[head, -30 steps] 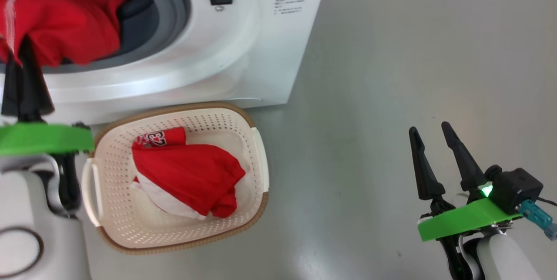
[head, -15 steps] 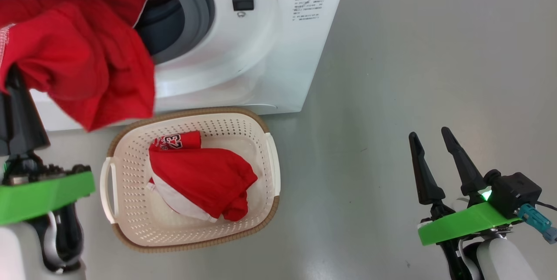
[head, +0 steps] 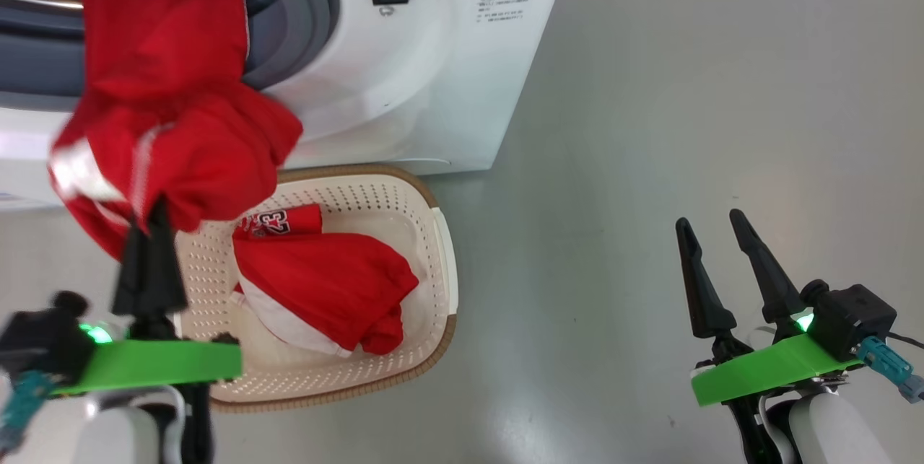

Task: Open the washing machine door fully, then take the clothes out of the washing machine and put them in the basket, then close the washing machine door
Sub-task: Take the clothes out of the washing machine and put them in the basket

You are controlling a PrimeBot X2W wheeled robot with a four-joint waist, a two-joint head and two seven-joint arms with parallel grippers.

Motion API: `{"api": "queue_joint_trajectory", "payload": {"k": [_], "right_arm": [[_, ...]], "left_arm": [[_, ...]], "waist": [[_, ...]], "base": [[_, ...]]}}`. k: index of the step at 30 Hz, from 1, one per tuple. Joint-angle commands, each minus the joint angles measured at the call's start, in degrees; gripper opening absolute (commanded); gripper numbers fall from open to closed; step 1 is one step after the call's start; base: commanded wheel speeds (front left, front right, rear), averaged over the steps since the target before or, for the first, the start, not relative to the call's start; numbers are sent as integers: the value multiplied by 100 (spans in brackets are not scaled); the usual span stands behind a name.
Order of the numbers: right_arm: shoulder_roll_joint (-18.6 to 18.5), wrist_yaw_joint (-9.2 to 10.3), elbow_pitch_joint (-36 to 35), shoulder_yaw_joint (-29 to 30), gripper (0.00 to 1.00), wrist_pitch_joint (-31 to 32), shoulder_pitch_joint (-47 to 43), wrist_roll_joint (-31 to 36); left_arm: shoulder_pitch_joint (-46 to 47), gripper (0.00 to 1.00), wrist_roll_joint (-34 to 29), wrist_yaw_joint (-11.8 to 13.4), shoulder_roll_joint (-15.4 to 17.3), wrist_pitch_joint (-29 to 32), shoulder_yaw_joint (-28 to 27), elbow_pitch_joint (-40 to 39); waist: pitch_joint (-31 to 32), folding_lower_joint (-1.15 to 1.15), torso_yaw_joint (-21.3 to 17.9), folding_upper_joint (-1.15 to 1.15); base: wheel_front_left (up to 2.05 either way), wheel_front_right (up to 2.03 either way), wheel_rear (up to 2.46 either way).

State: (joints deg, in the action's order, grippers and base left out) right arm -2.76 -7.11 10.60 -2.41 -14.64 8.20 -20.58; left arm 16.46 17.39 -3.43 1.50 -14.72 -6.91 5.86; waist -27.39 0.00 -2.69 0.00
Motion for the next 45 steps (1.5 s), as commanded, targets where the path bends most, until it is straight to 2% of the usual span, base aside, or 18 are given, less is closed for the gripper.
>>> {"api": "queue_joint_trajectory", "payload": {"k": [1, 8, 12, 16, 18, 20, 22, 25, 26, 29, 31, 45], "right_arm": [[-12, -37, -141, -137, 100, -36, 27, -23], [-12, -37, -176, -157, 100, -36, 148, -70], [-12, -37, -192, -174, 100, -36, 220, -93], [-12, -37, -213, -194, 100, -36, 283, -123], [-12, -37, -232, -200, 100, -36, 307, -133], [-12, -37, -240, -202, 100, -36, 327, -138], [-12, -37, -245, -204, 100, -36, 346, -141], [-12, -37, -251, -210, 100, -36, 369, -144], [-12, -37, -253, -206, 100, -36, 376, -145], [-12, -37, -249, -185, 100, -36, 387, -139], [-12, -37, -246, -158, 100, -36, 391, -131], [-12, -37, -196, -90, 100, -36, 299, -4]], "left_arm": [[-5, 0, -68, -43, 138, -28, -97, 201], [590, 0, -427, -216, 138, -28, -55, 1750], [1019, 11, -676, -279, 138, -28, -74, 2467], [1398, 15, -885, -297, 138, -28, -93, 3057], [1591, 20, -969, -297, 138, -28, -139, 3285], [1762, 27, -1024, -290, 138, -28, -181, 3451], [1906, 40, -1079, -277, 138, -28, -228, 3612], [2081, 49, -1143, -277, 139, -28, -304, 3793], [2121, 66, -1163, -280, 139, -28, -323, 3827], [2181, 92, -1215, -291, 139, -28, -373, 3826], [2161, 100, -1240, -305, 139, -28, -380, 3766], [1467, 100, -718, -353, 138, -28, -152, 2843]], "waist": [[-104, 0, -25, 0], [-381, 0, -113, 0], [-539, 0, -171, 0], [-667, 0, -234, 0], [-729, 0, -258, 0], [-776, 0, -271, 0], [-814, 0, -278, 0], [-861, 0, -283, 0], [-872, 0, -280, 0], [-884, 0, -265, 0], [-873, 0, -242, 0], [-592, 0, 22, 0]], "base": [[0, 0, 0], [0, 0, 0], [0, 0, 0], [0, 0, 0], [0, 0, 0], [0, 0, 0], [0, 0, 0], [0, 0, 0], [0, 0, 0], [0, 0, 0], [0, 0, 0], [0, 0, 0]]}}
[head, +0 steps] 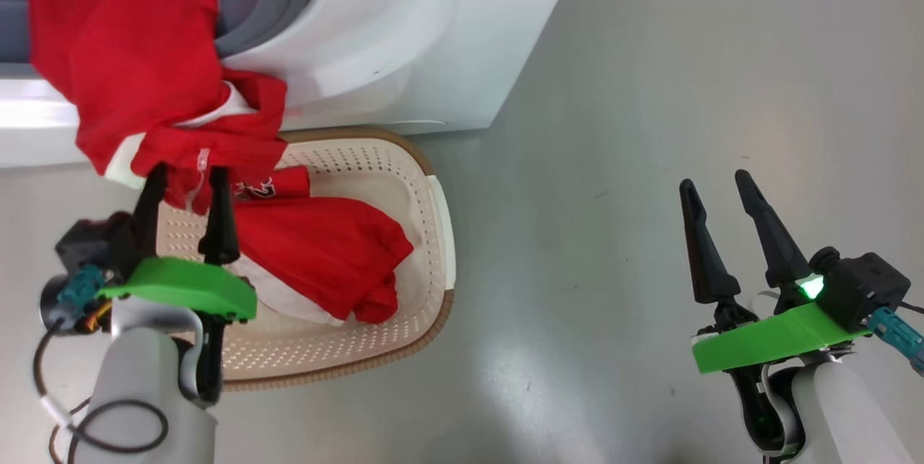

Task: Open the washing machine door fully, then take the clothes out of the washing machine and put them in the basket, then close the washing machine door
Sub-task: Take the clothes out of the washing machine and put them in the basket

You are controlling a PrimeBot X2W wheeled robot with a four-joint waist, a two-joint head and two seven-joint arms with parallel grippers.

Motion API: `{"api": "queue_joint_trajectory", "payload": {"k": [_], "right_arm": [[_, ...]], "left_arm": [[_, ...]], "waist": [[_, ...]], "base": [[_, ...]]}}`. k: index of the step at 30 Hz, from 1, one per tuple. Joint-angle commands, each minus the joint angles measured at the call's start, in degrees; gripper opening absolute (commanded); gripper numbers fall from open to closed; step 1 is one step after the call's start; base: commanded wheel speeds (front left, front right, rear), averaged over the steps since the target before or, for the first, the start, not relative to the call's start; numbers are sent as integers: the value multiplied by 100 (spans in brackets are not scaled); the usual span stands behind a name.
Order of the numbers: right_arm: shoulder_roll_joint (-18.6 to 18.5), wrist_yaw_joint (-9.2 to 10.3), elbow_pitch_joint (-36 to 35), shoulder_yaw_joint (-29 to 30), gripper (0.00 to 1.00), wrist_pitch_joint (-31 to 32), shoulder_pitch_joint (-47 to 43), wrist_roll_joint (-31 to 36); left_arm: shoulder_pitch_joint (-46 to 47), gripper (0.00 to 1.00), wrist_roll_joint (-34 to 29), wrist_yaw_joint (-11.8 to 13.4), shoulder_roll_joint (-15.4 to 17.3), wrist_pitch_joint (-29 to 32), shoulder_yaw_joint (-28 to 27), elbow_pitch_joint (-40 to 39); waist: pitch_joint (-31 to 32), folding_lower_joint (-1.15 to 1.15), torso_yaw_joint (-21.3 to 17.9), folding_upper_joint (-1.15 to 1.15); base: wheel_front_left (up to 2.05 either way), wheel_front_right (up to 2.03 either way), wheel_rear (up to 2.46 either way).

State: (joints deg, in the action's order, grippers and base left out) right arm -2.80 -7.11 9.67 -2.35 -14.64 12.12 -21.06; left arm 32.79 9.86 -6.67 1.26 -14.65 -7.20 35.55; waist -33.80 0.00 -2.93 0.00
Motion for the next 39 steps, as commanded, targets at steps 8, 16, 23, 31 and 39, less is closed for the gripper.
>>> {"api": "queue_joint_trajectory", "payload": {"k": [8, 16, 23, 31, 39], "right_arm": [[-8, -37, -83, -58, 100, -36, -175, 121], [-14, -37, -69, -79, 100, -36, -229, 147], [-36, -37, -81, -69, 100, -36, -259, 134], [-35, -37, -91, -36, 100, -36, -287, 135], [-31, -37, -101, -13, 100, -36, -284, 147]], "left_arm": [[-790, 100, 278, 32, 162, -35, 12, -1020], [-1436, 100, 382, 191, 162, -35, 74, -2065], [-1919, 100, 417, 411, 162, -35, 158, -2736], [-1912, 100, 439, 500, 162, -35, 273, -2911], [-1141, 100, 125, 260, 171, -35, 121, -2679]], "waist": [[234, 0, 162, 0], [339, 0, 180, 0], [352, 0, 167, 0], [349, 0, 175, 0], [321, 0, 242, 0]], "base": [[0, 0, 0], [0, 0, 0], [0, 0, 0], [0, 0, 0], [0, 0, 0]]}}
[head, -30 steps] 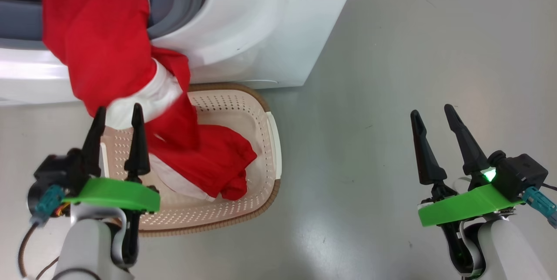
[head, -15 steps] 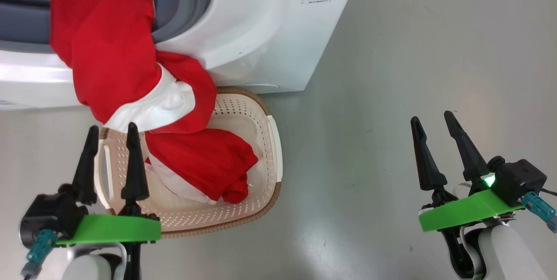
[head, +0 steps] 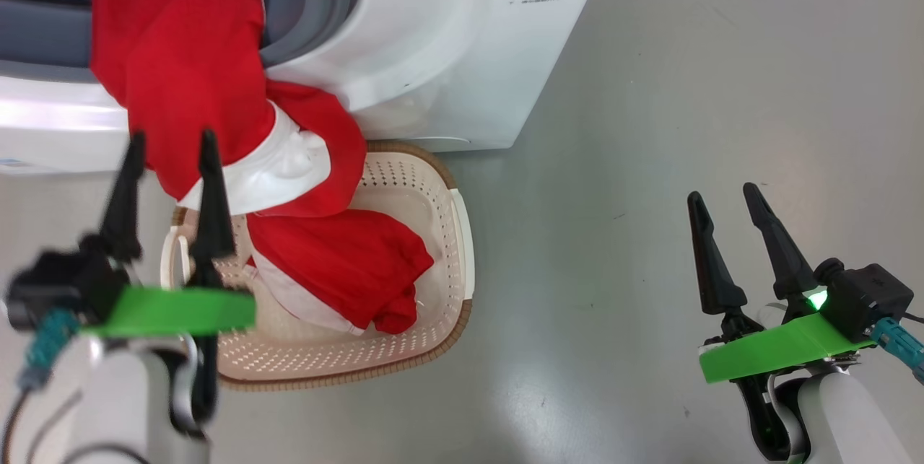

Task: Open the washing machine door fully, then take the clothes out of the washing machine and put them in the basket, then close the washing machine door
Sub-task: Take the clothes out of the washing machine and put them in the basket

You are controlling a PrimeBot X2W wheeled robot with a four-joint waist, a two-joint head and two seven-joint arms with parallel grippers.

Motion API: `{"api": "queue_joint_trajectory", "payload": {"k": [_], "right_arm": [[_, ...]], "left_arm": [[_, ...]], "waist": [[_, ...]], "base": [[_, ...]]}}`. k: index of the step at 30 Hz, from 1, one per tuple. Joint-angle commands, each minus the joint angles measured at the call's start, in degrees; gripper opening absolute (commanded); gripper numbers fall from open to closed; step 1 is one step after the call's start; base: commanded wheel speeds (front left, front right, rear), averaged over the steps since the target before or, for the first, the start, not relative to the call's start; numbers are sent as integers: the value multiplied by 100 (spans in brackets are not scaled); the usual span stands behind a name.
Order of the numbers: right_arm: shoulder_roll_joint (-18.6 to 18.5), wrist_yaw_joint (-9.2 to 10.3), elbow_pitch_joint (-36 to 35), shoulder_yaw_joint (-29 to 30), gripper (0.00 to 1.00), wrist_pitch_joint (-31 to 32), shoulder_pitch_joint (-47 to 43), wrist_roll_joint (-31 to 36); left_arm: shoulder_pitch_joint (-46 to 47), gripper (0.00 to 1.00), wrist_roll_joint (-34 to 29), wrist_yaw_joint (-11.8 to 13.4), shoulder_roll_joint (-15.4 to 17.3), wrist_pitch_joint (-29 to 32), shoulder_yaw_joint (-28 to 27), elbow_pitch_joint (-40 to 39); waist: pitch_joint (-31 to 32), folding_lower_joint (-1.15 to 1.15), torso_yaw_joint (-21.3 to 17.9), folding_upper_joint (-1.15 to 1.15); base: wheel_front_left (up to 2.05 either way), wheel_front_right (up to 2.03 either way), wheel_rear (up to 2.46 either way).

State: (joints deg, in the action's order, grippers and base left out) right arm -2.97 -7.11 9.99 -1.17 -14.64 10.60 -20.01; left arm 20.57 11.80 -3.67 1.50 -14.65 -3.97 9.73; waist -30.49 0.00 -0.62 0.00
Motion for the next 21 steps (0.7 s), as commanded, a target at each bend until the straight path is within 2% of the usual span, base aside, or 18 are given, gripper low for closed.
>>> {"api": "queue_joint_trajectory", "payload": {"k": [1, 9, 12, 13, 15, 21], "right_arm": [[-13, -37, -129, -140, 100, -36, -125, 44], [-5, -37, -115, -240, 100, -36, -20, 24], [-2, -37, -106, -246, 100, -36, -18, 1], [0, -37, -104, -248, 100, -36, -22, -11], [3, -37, -102, -262, 100, -36, -23, -17], [7, -37, -114, -295, 100, -36, 29, -58]], "left_arm": [[253, 100, -150, -77, 179, -35, -234, -14], [1684, 100, -441, -249, 505, -35, -330, 1075], [2177, 100, -452, -296, 633, -35, -225, 1828], [2515, 100, -412, -320, 711, -16, -155, 2373], [2850, 100, -384, -338, 795, 99, -71, 2921], [3642, 100, -401, -362, 1031, 172, 165, 4101]], "waist": [[-19, 0, 13, 0], [-133, 0, -72, 0], [-163, 0, -122, 0], [-181, 0, -150, 0], [-201, 0, -180, 0], [-274, 0, -266, 0]], "base": [[0, 0, 0], [0, 0, 0], [0, 0, 0], [0, 0, 0], [0, 0, 0], [0, 0, 0]]}}
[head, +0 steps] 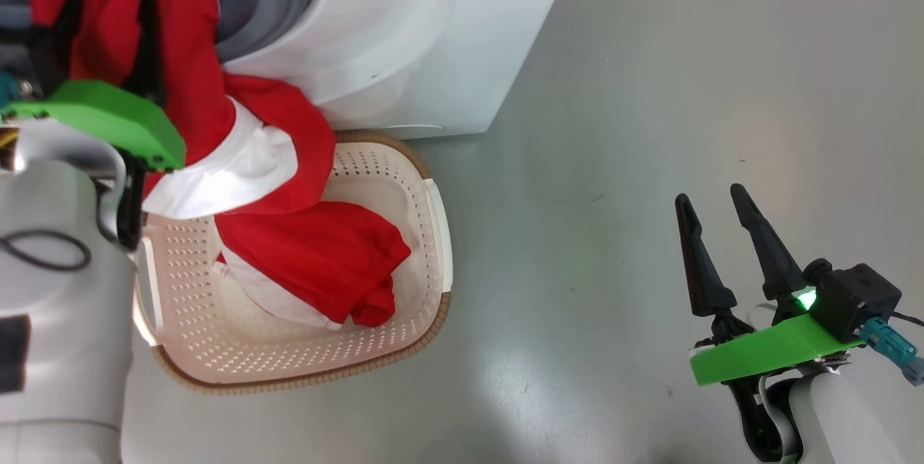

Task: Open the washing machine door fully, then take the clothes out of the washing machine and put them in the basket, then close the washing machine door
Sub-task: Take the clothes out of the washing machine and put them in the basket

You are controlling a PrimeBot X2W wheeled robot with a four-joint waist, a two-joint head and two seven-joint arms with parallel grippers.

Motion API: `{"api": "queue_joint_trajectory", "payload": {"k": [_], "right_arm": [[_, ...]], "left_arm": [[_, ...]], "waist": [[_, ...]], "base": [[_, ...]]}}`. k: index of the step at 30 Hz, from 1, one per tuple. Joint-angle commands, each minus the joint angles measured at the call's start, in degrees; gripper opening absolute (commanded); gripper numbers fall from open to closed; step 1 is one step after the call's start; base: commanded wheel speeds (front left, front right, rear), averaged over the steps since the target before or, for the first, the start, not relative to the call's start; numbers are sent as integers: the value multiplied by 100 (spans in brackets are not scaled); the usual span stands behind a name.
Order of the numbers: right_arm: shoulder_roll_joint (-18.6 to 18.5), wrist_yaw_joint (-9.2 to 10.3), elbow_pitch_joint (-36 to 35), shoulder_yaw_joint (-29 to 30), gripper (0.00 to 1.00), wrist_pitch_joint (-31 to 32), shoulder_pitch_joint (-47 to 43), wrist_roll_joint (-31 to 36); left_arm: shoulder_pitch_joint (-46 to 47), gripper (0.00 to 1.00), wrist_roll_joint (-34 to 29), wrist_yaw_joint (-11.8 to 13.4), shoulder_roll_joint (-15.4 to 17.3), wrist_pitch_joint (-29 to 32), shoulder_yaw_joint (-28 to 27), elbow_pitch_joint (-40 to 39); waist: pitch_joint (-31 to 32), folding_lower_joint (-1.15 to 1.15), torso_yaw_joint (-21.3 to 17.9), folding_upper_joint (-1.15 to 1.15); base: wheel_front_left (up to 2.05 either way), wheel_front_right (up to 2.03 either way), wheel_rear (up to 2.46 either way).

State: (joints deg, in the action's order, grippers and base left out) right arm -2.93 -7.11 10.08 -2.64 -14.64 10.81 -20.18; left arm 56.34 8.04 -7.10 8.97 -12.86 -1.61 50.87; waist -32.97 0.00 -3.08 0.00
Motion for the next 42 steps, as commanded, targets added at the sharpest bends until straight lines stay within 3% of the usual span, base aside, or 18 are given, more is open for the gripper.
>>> {"api": "queue_joint_trajectory", "payload": {"k": [1, 13, 14, 15, 17, 18, 19, 30, 36, 42], "right_arm": [[3, -37, -128, -150, 100, -36, 15, -55], [4, -37, -171, -139, 100, -36, 70, -111], [4, -37, -169, -139, 100, -36, 78, -113], [4, -37, -168, -139, 100, -36, 85, -115], [4, -37, -170, -138, 100, -36, 96, -120], [4, -37, -171, -137, 100, -36, 99, -122], [4, -37, -173, -136, 100, -36, 101, -123], [5, -37, -163, -109, 100, -36, 79, -116], [5, -37, -151, -53, 100, -36, 9, -84], [5, -37, -132, -58, 100, -36, -71, -41]], "left_arm": [[167, 100, -36, -21, 309, 11, -28, 152], [1017, 100, -48, -33, 464, 27, 292, 1505], [1057, 81, -40, -34, 470, 23, 311, 1580], [1095, 48, -38, -34, 476, 18, 334, 1647], [1157, 22, -31, -35, 486, -3, 375, 1755], [1183, 16, -28, -35, 489, -14, 395, 1801], [1205, 3, -23, -35, 490, -24, 413, 1842], [1140, 0, 242, -37, 401, -203, 410, 1664], [313, 0, 474, -35, 285, -212, 18, -11], [-829, 0, 426, -19, -27, -213, -471, -1585]], "waist": [[-41, 0, -27, 0], [-169, 0, -58, 0], [-170, 0, -61, 0], [-173, 0, -63, 0], [-173, 0, -68, 0], [-173, 0, -69, 0], [-171, 0, -68, 0], [-80, 0, -12, 0], [74, 0, 80, 0], [269, 0, 157, 0]], "base": [[0, 0, 0], [0, 0, 0], [0, 0, 0], [0, 0, 0], [0, 0, 0], [0, 0, 0], [0, 0, 0], [0, 0, 0], [0, 0, 0], [0, 0, 0]]}}
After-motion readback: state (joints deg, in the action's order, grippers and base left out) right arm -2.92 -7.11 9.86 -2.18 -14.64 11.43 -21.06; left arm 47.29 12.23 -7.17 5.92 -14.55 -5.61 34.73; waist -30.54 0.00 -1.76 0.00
